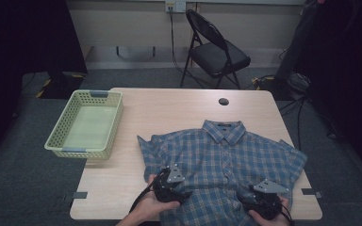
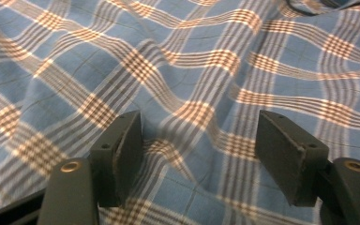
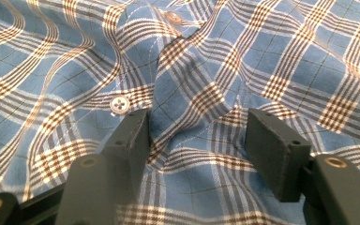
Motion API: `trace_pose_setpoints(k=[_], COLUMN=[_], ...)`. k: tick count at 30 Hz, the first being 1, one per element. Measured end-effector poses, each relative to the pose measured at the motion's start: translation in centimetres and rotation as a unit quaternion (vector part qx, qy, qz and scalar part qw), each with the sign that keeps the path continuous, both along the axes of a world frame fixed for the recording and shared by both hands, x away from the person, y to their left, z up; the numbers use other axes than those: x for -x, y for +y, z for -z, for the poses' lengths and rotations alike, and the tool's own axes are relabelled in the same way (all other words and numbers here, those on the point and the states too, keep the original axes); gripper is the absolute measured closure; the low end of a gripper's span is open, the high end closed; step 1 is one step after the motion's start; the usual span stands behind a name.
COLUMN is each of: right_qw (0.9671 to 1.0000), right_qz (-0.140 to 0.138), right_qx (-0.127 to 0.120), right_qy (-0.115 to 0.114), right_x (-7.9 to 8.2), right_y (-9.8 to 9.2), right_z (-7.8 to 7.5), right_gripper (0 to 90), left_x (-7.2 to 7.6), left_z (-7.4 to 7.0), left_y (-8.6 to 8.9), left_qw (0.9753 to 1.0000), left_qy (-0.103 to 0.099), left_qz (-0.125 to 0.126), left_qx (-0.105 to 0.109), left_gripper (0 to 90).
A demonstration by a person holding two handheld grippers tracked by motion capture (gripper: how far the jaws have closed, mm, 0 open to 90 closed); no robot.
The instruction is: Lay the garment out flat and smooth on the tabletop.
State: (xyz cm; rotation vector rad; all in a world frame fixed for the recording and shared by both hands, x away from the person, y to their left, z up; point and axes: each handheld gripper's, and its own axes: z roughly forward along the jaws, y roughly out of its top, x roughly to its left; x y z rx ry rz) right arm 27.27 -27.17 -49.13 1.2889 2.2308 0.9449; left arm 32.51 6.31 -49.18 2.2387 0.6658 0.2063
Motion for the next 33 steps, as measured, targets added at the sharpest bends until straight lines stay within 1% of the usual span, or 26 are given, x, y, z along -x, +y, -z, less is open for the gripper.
trace_pose_setpoints(k=[2,4,5,7,9,10,11,12,13,14,15,16,17,18,19,20,21,22,23,24,25,26,27,28,30,33], right_qw=[1.0000,0.9999,0.9999,1.0000,1.0000,0.9998,0.9997,0.9995,0.9995,0.9994,0.9993,0.9992,0.9992,0.9995,0.9996,0.9996,0.9997,0.9997,0.9997,0.9998,0.9998,0.9997,0.9997,0.9997,0.9997,0.9997], right_qz=[-0.005,-0.008,-0.005,-0.004,-0.007,-0.008,-0.009,-0.005,-0.003,-0.004,-0.006,-0.004,0.001,0.005,0.010,0.013,0.015,0.016,0.016,0.016,0.018,0.020,0.020,0.020,0.021,0.022], right_qx=[0.004,0.004,0.001,-0.002,-0.004,-0.009,-0.014,-0.014,-0.012,-0.009,0.000,0.007,0.005,-0.002,-0.003,0.002,0.008,0.009,0.009,0.004,0.002,0.002,0.001,-0.001,-0.004,-0.006], right_qy=[0.006,0.012,0.012,0.004,-0.005,-0.013,-0.016,-0.026,-0.029,-0.033,-0.038,-0.040,-0.039,-0.032,-0.028,-0.023,-0.019,-0.017,-0.015,-0.014,-0.013,-0.012,-0.012,-0.011,-0.010,-0.011], right_x=[-0.1,-0.7,-1.0,-1.9,-3.0,-3.8,-4.5,-5.2,-5.7,-6.1,-6.8,-7.3,-7.9,-8.4,-8.8,-9.0,-9.1,-9.1,-9.1,-9.0,-9.0,-8.9,-8.9,-8.9,-9.0,-9.0], right_y=[0.1,-0.1,-0.1,-0.4,-0.7,-1.0,-1.2,-1.4,-1.5,-1.5,-1.6,-1.7,-1.9,-2.1,-2.4,-2.5,-2.7,-2.7,-2.9,-2.9,-2.9,-2.9,-2.9,-2.9,-2.9,-2.9], right_z=[-0.2,-0.4,-0.5,-1.0,-1.5,-1.7,-1.9,-2.1,-2.1,-2.2,-2.1,-2.0,-1.8,-1.5,-1.0,-0.6,-0.3,-0.1,0.1,0.1,0.1,0.1,0.1,0.2,0.2,0.3], right_gripper=[40.2,39.4,38.8,37.6,36.5,35.6,35.6,35.7,36.7,37.8,37.8,37.8,37.8,37.7,37.7,37.7,37.7,37.5,37.4,37.4,37.2,36.8,36.5,36.3,35.9,35.7], left_x=[-0.3,-0.6,-0.8,-1.4,-2.1,-2.5,-3.1,-3.5,-3.9,-4.4,-4.8,-5.2,-5.6,-6.0,-6.3,-6.6,-6.8,-7.1,-7.3,-7.3,-7.2,-7.2,-7.0,-6.9,-6.6,-5.8], left_z=[-0.5,-1.4,-2.1,-3.2,-3.8,-4.0,-3.9,-3.8,-3.7,-3.4,-3.2,-2.7,-2.4,-2.0,-1.6,-1.2,-0.8,-0.4,0.0,0.1,-0.1,-0.2,-0.4,-0.5,-0.9,-1.9], left_y=[0.4,1.1,1.8,3.2,5.1,5.9,7.1,7.8,8.4,9.4,10.0,10.7,11.3,11.8,12.1,12.3,12.4,12.5,12.3,12.1,12.0,11.8,11.4,11.1,10.6,9.5], left_qw=[0.9999,0.9993,0.9985,0.9961,0.9918,0.9899,0.9878,0.9859,0.9843,0.9810,0.9791,0.9755,0.9725,0.9698,0.9679,0.9656,0.9652,0.9646,0.9640,0.9639,0.9668,0.9700,0.9740,0.9754,0.9788,0.9825], left_qy=[0.004,-0.005,-0.015,-0.033,-0.043,-0.048,-0.047,-0.039,-0.037,-0.042,-0.043,-0.040,-0.030,-0.016,-0.012,-0.006,0.003,0.018,0.031,0.026,0.019,0.017,0.012,0.009,-0.002,-0.025], left_qz=[-0.010,-0.025,-0.037,-0.065,-0.104,-0.119,-0.134,-0.147,-0.158,-0.177,-0.188,-0.207,-0.223,-0.236,-0.245,-0.256,-0.258,-0.259,-0.261,-0.263,-0.253,-0.240,-0.224,-0.218,-0.203,-0.183], left_qx=[0.005,0.027,0.037,0.049,0.061,0.060,0.063,0.070,0.070,0.067,0.064,0.061,0.061,0.061,0.056,0.045,0.043,0.046,0.042,0.033,0.034,0.036,0.028,0.031,0.027,0.024], left_gripper=[32.5,32.5,32.3,31.2,30.1,30.0,29.9,30.1,29.8,29.6,29.6,29.4,28.5,27.0,26.1,26.0,24.5,23.5,24.6,28.2,39.8,53.8,63.4,74.1,82.7,86.4])
